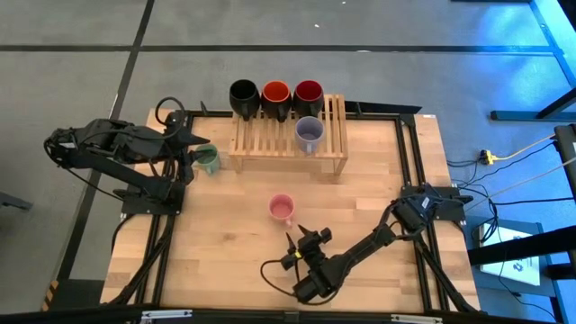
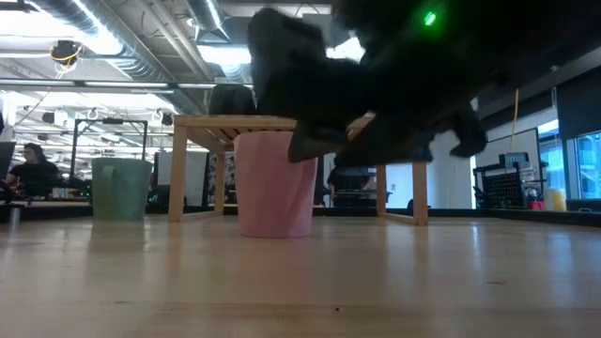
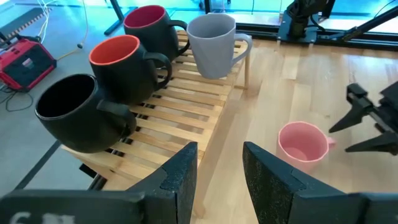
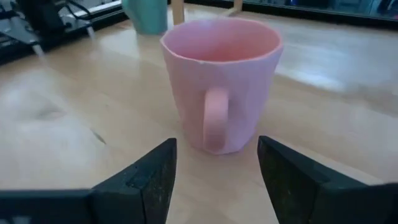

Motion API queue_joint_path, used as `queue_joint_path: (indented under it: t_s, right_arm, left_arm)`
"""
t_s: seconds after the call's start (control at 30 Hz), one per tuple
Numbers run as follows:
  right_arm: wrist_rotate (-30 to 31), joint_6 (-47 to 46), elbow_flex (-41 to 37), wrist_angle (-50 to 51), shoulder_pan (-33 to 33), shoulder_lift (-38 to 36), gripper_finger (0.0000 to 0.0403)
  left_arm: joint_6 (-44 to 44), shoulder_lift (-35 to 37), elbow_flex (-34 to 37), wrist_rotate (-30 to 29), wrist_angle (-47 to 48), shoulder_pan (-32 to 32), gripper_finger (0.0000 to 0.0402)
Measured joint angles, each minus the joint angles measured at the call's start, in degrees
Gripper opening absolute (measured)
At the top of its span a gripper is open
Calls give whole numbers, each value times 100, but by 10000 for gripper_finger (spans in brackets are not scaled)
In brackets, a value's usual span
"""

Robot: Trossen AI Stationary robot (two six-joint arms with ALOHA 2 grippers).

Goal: Place coffee mugs
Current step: Put the pink mug on the shelf

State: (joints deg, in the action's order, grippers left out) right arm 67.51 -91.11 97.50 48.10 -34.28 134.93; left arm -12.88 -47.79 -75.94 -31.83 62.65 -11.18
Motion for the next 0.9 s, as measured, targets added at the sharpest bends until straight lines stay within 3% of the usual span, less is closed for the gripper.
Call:
queue_joint_path:
  t_s: [0.37, 0.5, 0.73, 0.9]
  right_arm:
    - [-97, 1321, -273, -1595, 464, 2, 200]
    - [-131, 1348, -273, -1580, 479, 2, 150]
    - [-248, 1394, -271, -1666, 483, 2, 22]
    - [-376, 1398, -182, -1614, 551, -9, 25]
  left_arm:
    - [2, 1, 2, 2, 278, 0, 124]
    - [2, 0, 0, 0, 278, 0, 124]
    - [3, 2, 0, -2, 286, 0, 124]
    - [4, 2, 0, -4, 289, 2, 124]
